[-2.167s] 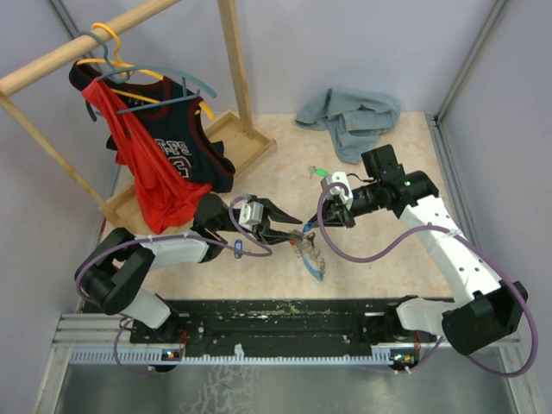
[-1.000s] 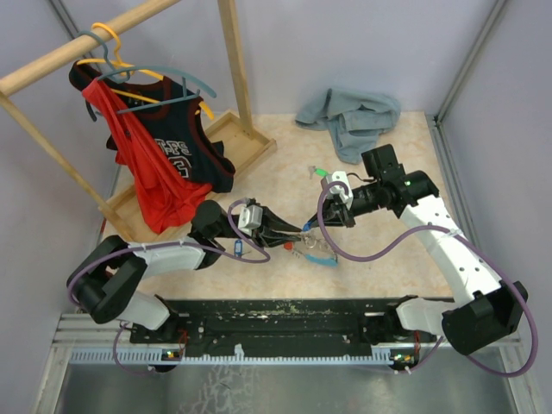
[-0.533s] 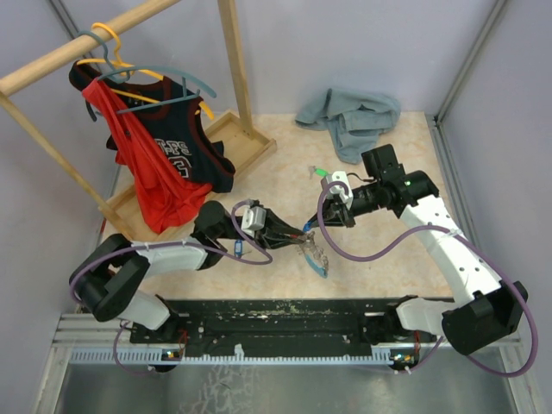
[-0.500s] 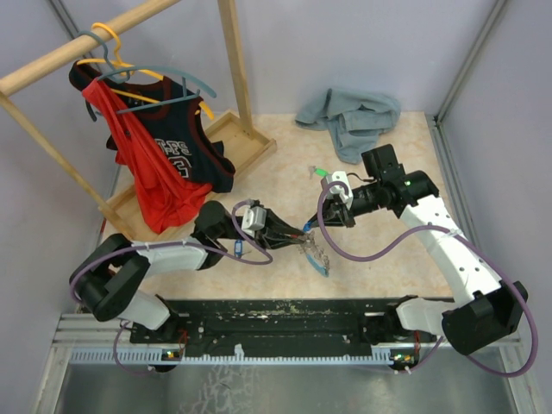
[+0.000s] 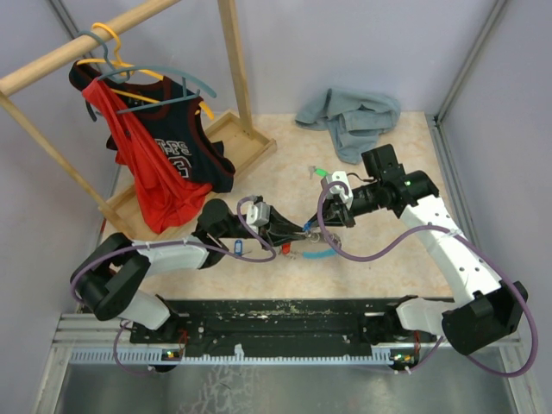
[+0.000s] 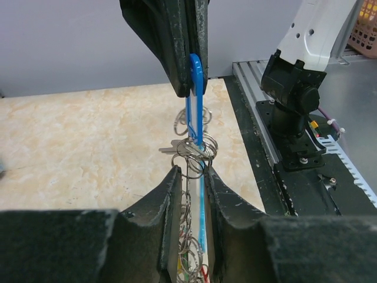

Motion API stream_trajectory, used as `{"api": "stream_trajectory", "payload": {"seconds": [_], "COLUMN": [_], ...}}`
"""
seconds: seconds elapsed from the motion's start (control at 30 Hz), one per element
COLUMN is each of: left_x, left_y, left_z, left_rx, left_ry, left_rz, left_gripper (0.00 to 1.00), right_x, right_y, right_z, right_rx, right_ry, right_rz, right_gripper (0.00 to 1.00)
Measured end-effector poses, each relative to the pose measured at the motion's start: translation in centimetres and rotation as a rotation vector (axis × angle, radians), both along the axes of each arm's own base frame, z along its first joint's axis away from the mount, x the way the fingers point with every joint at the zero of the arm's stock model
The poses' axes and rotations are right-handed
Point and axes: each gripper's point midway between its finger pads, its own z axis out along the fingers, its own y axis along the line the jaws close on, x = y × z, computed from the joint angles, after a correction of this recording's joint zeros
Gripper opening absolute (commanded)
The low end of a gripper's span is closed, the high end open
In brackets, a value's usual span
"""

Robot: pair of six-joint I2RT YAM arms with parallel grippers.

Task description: Remove the keys from the keyring

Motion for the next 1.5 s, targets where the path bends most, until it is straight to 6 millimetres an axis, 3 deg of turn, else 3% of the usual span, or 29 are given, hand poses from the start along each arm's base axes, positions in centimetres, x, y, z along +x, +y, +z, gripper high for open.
{"api": "stream_trajectory", "payload": {"seconds": [0.23, 0.43, 1.5], "left_x": [0.4, 0.6, 2.0], "left_y": [0.0, 0.2, 0.4], "left_z": [0.0, 0.3, 1.0], "left_rx": [0.002, 0.0, -0.028], "left_ry": [0.01, 0.015, 0.046], "left_rz": [0.027, 0.048, 0.202], "left_gripper": [0.22, 0.28, 0.32], "right_x": [0.0, 0.3, 2.1], "right_y": [0.0, 0.1, 0.8], "right_z": [0.0, 0.2, 1.3], "right_rx": [0.001, 0.006, 0.028], "right_ry": [-0.002, -0.012, 0.029], "right_rz": [0.0, -0.005, -0.084], "right_gripper": [0.0, 0.0, 0.0]}}
